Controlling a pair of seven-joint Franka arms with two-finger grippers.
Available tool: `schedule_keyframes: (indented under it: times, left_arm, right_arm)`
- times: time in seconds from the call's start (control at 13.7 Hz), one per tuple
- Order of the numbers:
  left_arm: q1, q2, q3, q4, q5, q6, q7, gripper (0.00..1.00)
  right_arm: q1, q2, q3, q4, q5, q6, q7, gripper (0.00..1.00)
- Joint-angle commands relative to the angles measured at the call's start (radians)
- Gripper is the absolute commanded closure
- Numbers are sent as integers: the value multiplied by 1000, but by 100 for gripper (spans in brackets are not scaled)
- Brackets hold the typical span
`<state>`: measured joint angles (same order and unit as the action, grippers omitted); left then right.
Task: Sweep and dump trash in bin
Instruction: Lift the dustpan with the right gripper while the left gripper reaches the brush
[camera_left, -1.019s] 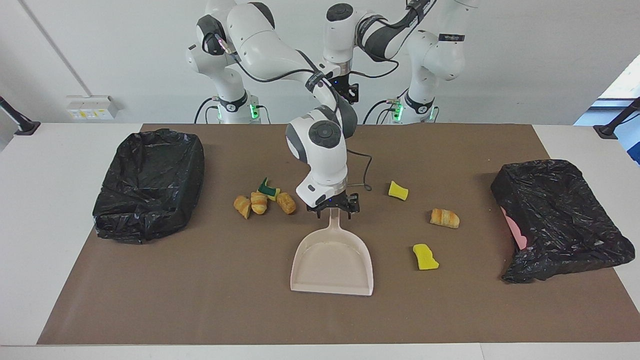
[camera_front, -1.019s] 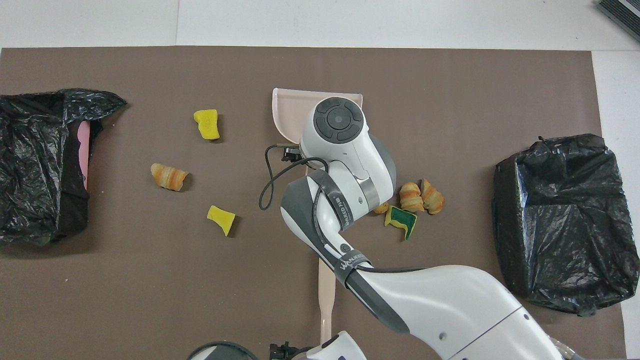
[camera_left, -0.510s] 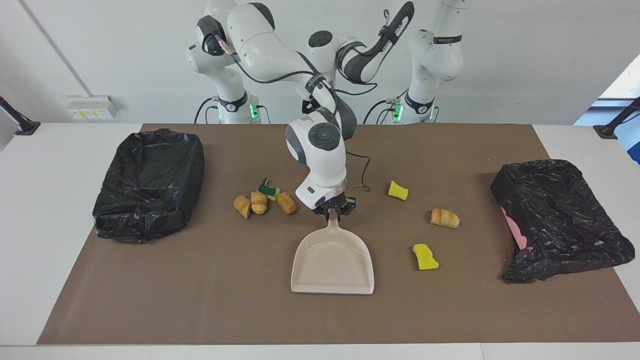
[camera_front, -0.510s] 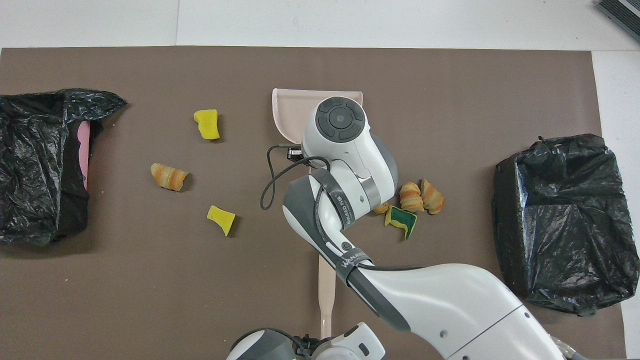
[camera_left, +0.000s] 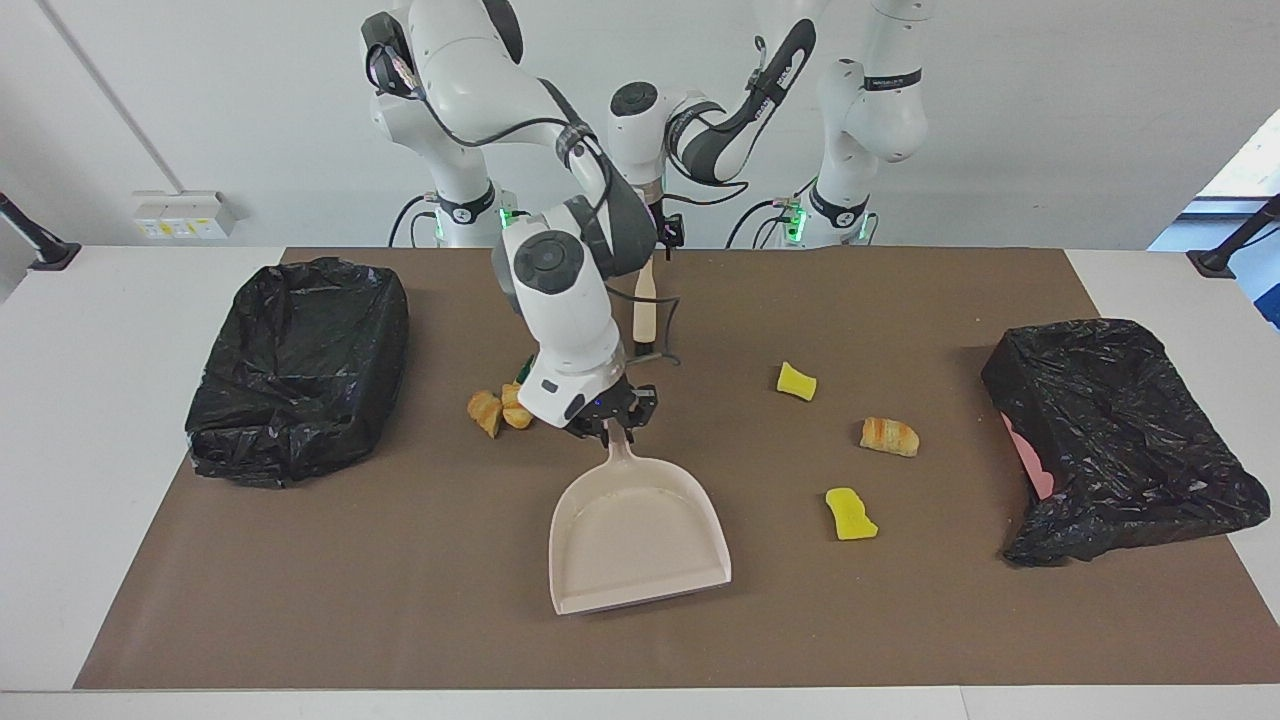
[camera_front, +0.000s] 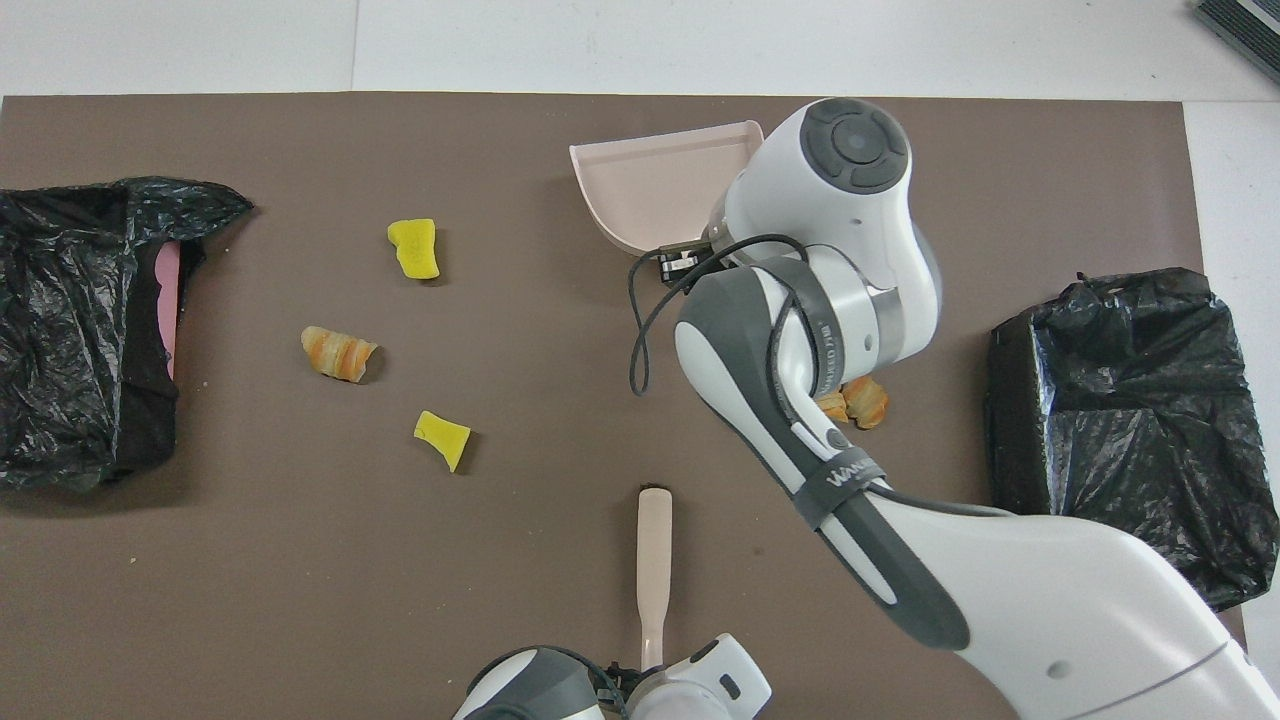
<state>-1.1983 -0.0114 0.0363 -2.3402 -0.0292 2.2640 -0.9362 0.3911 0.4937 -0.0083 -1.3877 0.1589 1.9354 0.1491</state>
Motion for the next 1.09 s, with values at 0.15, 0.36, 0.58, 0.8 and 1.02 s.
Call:
schedule_keyframes:
  times: [0.15, 0.36, 0.58, 0.8, 1.02]
  left_arm:
    - [-4, -36, 8, 4, -5, -44, -21, 4]
    - [-3, -36, 8, 4, -5, -43, -23, 22]
    - [-3, -38, 8, -1, -5, -41, -23, 24]
    - [-1, -38, 8, -1, -5, -46, -18, 50]
    - [2, -38, 8, -1, -6, -58, -19, 68]
  right_arm:
    - [-82, -191, 7, -45, 5, -275, -299, 100]
    - [-164, -297, 7, -83, 4, -393, -491, 100]
    - [-192, -366, 7, -145, -48, -437, -603, 100]
    - [-137, -403, 10, -249, -186, -418, -770, 100]
    - [-135, -406, 10, -292, -209, -394, -870, 100]
